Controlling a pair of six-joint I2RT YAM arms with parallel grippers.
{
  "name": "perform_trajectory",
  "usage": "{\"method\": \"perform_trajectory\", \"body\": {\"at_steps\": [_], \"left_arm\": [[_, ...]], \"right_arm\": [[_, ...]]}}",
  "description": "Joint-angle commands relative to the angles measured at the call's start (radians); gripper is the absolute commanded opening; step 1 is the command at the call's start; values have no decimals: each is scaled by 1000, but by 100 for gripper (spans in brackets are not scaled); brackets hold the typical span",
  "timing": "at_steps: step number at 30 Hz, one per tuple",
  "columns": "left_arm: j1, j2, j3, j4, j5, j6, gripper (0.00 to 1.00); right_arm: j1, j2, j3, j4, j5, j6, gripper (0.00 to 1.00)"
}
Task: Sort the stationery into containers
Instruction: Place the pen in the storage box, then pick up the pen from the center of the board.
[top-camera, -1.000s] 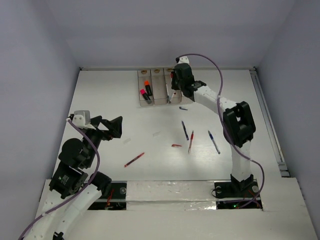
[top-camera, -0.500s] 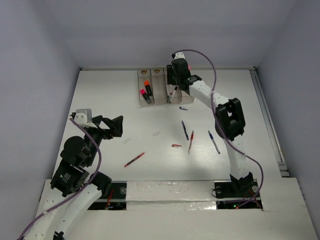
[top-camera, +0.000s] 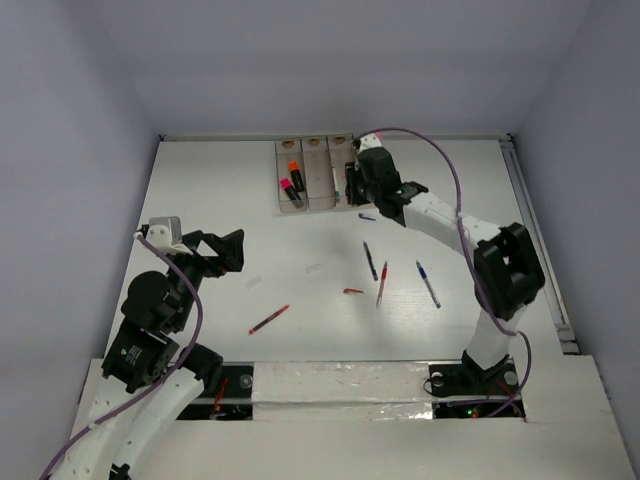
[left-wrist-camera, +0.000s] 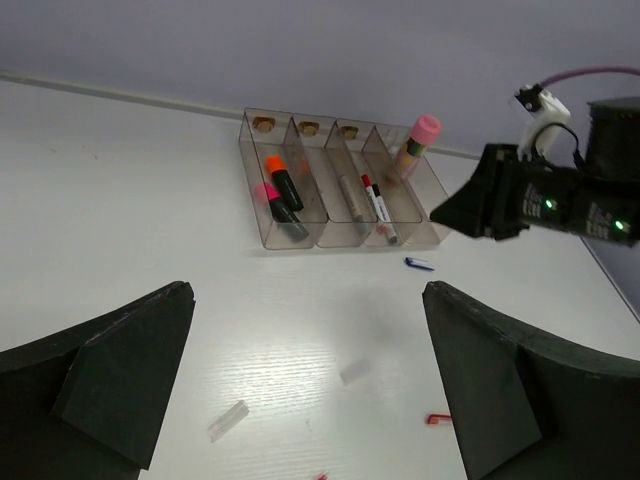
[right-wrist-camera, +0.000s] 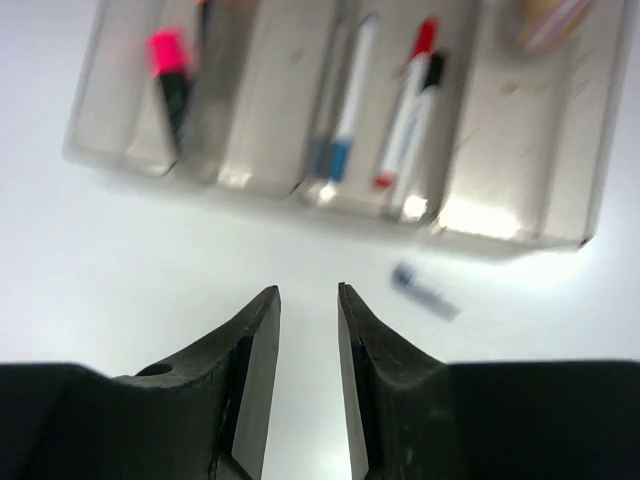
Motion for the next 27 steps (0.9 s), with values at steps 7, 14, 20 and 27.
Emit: {"method": "perform_trajectory", "body": {"at_steps": [7, 14, 20, 27], "left_arm": [[18, 75, -18, 77, 48, -38, 99], [18, 104, -21, 71, 85, -28, 99], [18, 123, -26, 70, 88, -20, 99], [28, 150, -23, 65, 84, -17, 99]], "right_arm": [[91, -285, -362, -42, 55, 105, 29], [91, -365, -443, -125, 95, 160, 28], [91, -429, -500, -144, -93, 134, 30], [213, -418, -482, -230, -203, 22, 33]]}}
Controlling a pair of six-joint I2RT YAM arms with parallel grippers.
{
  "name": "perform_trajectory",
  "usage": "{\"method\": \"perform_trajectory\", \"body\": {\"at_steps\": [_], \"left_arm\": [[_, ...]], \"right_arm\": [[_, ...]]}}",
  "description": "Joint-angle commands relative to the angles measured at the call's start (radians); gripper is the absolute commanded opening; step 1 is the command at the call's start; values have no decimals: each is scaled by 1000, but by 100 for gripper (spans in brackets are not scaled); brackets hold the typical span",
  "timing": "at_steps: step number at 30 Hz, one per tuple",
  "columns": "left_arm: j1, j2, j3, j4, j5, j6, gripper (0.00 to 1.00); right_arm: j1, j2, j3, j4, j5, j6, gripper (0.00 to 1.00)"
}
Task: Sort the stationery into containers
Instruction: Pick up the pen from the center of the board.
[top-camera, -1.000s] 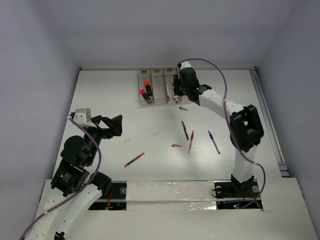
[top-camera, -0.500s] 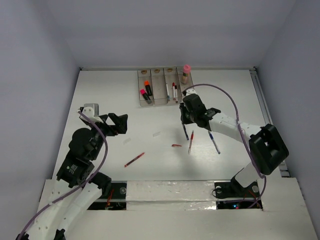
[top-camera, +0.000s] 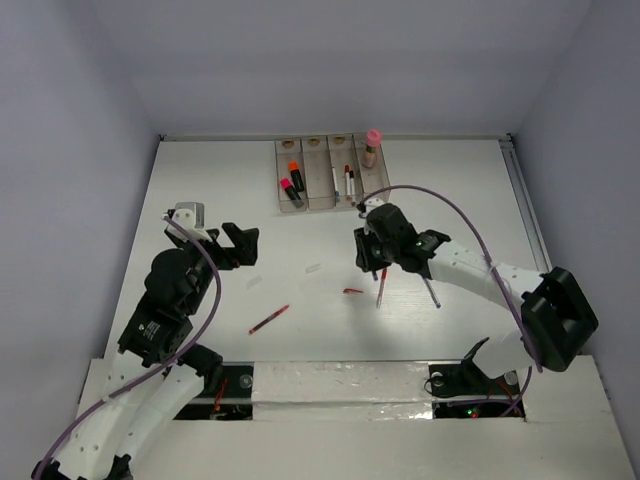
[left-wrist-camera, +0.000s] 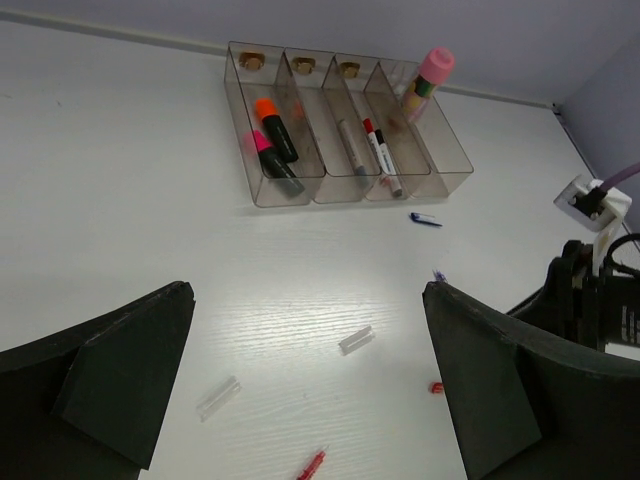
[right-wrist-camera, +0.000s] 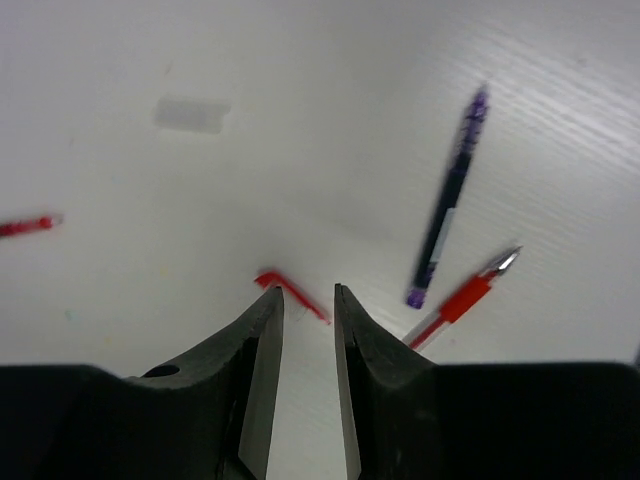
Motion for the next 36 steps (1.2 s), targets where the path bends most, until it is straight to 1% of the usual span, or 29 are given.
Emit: {"method": "perform_trajectory", "body": {"at_steps": [1, 4, 6, 8, 10, 13, 14, 17, 18, 20, 23, 25, 27, 28, 29, 31, 36], "left_arm": [[15, 20, -2, 34, 9, 9, 99], [25, 27, 2, 31, 2, 11, 99], [36, 26, 5, 28, -13, 11, 99], [47, 20, 5, 25, -16, 11, 99], [56, 12, 2, 21, -16, 9, 99], [56, 10, -1, 21, -8, 9, 99], [56, 10, -1, 22, -7, 9, 99], [56, 12, 1, 25, 4, 11, 99], [56, 12, 1, 25, 9, 11, 99], [56, 15, 1, 27, 15, 11, 99], [56, 29, 2, 27, 38, 12, 99], [56, 32, 4, 27, 42, 12, 99], [56, 30, 2, 28, 44, 12, 99], [56, 27, 2, 28, 45, 12, 99], [56, 26, 2, 30, 45, 12, 99], [56, 24, 1, 30, 50, 12, 99], [56, 24, 1, 30, 67, 14, 99]], "right_arm": [[75, 8, 23, -62, -90, -88, 33], [130, 41, 49, -67, -131, -104, 34], [166, 64, 61, -21, -168, -85, 35], [218, 101, 99, -8, -162, -61, 36], [227, 124, 132, -47, -107, -54, 36], [227, 124, 129, -108, 92, -16, 36], [212, 111, 127, -129, 190, 8, 35], [148, 63, 89, -160, 298, 88, 31], [111, 33, 62, -162, 304, 105, 30], [78, 16, 40, -165, 304, 137, 30], [28, 18, 9, -183, 312, 165, 29], [6, 23, 1, -179, 330, 171, 28], [-27, 26, -9, -151, 315, 173, 28], [-37, 37, -17, -140, 303, 170, 29], [-46, 46, -17, -130, 286, 169, 32], [-55, 68, -9, -122, 286, 174, 34], [-75, 126, -20, -78, 269, 185, 35]]}}
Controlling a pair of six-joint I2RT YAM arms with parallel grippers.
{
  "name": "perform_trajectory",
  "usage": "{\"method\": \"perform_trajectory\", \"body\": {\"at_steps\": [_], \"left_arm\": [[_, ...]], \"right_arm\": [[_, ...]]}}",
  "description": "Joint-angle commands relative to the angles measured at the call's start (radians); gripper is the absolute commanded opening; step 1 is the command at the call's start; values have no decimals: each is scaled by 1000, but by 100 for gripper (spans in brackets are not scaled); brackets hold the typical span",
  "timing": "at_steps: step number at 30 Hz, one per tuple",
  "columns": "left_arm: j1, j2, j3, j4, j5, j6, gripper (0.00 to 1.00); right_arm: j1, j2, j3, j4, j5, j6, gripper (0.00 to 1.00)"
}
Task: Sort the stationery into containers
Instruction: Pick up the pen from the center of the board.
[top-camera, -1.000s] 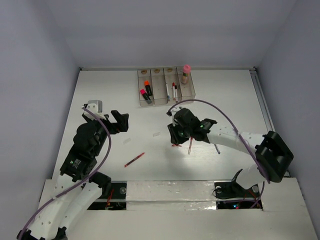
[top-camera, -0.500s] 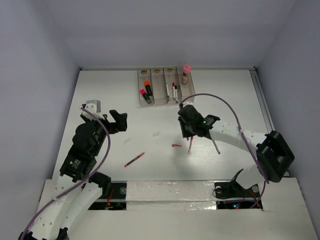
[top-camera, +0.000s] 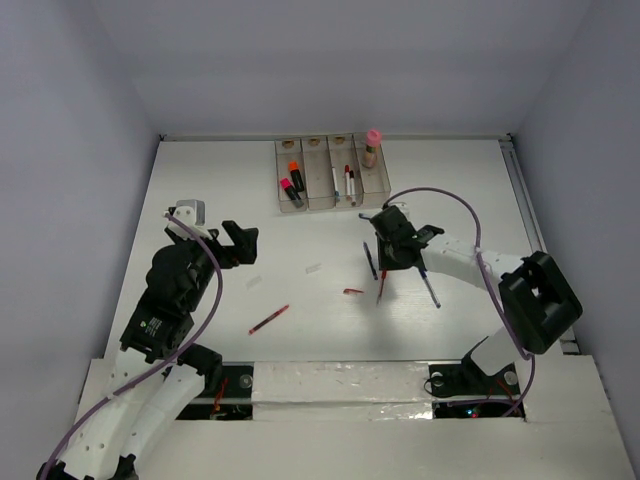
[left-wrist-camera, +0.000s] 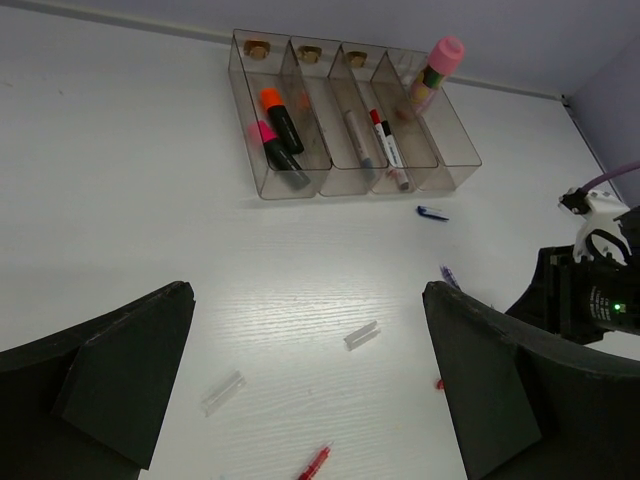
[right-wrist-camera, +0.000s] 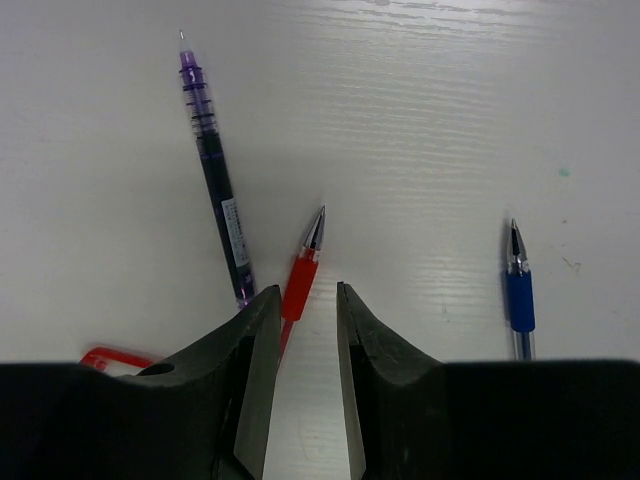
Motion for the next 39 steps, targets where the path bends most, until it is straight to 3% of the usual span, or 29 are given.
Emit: {"method": "perform_trajectory", "body": {"at_steps": [1, 7, 19, 22, 24, 26, 29, 32, 33, 36, 39], "left_arm": [[4, -3, -1, 37, 24, 13, 99], [4, -9, -1, 40, 27, 13, 99], [4, 5, 1, 46, 108, 17, 99], [4, 17, 1, 54, 174, 10, 99], [4, 29, 1, 60, 214, -2, 99], [4, 48, -2, 89, 300, -48, 99], [4, 62, -22, 175, 450, -128, 93], [4, 80, -68, 273, 545, -182, 82], [4, 89, -80, 291, 582, -208, 71], [4, 124, -143, 408, 663, -284, 57], [-19, 164, -212, 555, 726, -357, 56]], "right_arm": [[-12, 32, -12, 63, -8, 23, 35], [-21, 84, -25, 86, -34, 32, 34], [-31, 113, -67, 101, -8, 58, 19], [-31, 107, -75, 95, 13, 60, 11], [-31, 89, -79, 86, 41, 58, 0], [-31, 28, -88, 87, 62, 60, 0], [-31, -112, -101, 103, 104, 42, 0], [-31, -268, -96, 149, 69, -3, 0], [-31, -303, -98, 211, -10, -12, 0], [-31, -390, -105, 372, -196, -12, 0], [-31, -390, -98, 538, -340, 37, 0]]}}
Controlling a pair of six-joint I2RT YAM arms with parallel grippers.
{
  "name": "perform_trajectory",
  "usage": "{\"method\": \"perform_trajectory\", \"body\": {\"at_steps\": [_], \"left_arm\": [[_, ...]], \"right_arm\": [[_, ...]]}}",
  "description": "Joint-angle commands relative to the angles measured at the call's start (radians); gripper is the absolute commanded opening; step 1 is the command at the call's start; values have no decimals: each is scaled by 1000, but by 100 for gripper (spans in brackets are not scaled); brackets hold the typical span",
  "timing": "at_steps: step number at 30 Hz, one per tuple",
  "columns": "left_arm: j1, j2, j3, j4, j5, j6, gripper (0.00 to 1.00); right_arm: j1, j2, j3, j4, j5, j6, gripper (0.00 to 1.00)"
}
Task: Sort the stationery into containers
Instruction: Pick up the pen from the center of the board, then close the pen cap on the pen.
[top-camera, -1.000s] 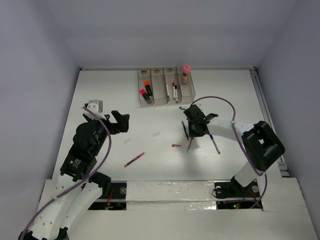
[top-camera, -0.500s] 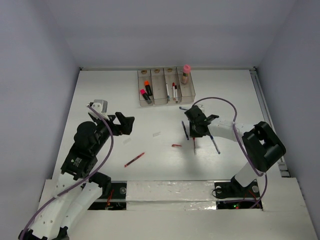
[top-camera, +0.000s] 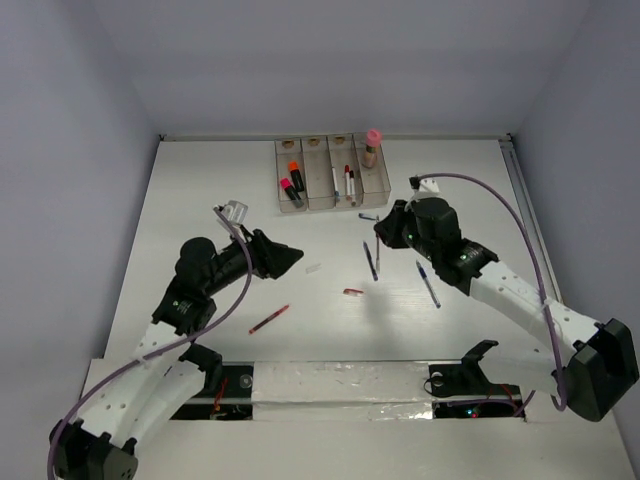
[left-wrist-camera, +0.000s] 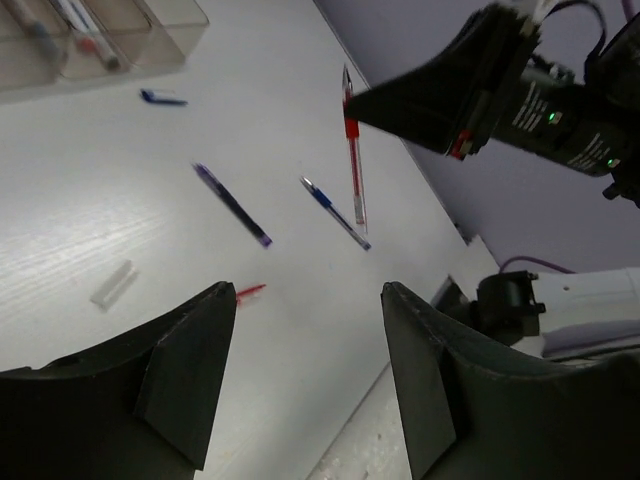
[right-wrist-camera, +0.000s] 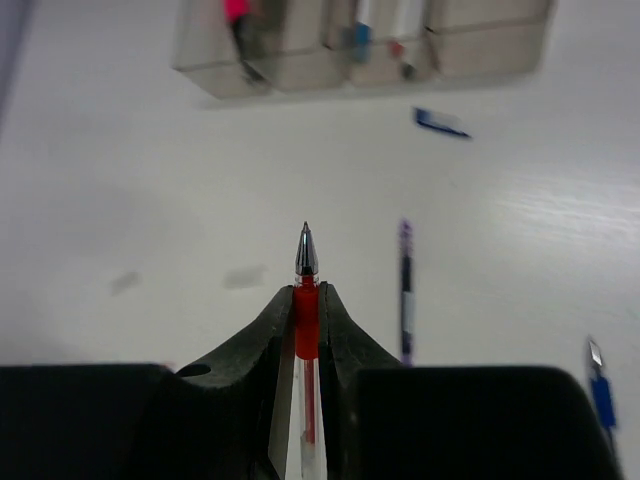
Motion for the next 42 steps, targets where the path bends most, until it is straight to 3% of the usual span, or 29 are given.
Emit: {"method": "perform_trajectory", "body": {"at_steps": [1, 8, 15, 26, 31, 32, 33, 35, 37, 40, 42], "left_arm": [[-27, 40, -62, 251, 123, -138, 56], [-133, 225, -77, 403, 171, -175, 64], [-167, 284, -65, 400, 11, -138, 62], [-194, 319, -90, 502, -73, -155, 46], [-194, 327, -88, 515, -76, -143, 33], [-203, 328, -90, 519, -78, -143, 29], [-203, 328, -90, 520, -73, -138, 16], [-203, 317, -87, 503, -81, -132, 0], [-203, 304, -79, 467, -96, -118, 0], [-203, 255, -65, 390, -121, -91, 0], [-203, 207, -55, 342, -131, -72, 0]], "right_arm": [[11, 17, 13, 288, -224, 37, 0], [106, 130, 72, 512, -292, 97, 0], [161, 178, 109, 590, -305, 114, 0], [170, 204, 92, 632, -350, 188, 0], [170, 235, 90, 639, -361, 227, 0], [170, 242, 93, 641, -364, 243, 0], [170, 247, 96, 644, -368, 249, 0], [170, 258, 98, 644, -367, 270, 0], [170, 259, 93, 642, -359, 280, 0], [170, 246, 93, 609, -341, 271, 9], [170, 220, 101, 545, -330, 232, 22]]}}
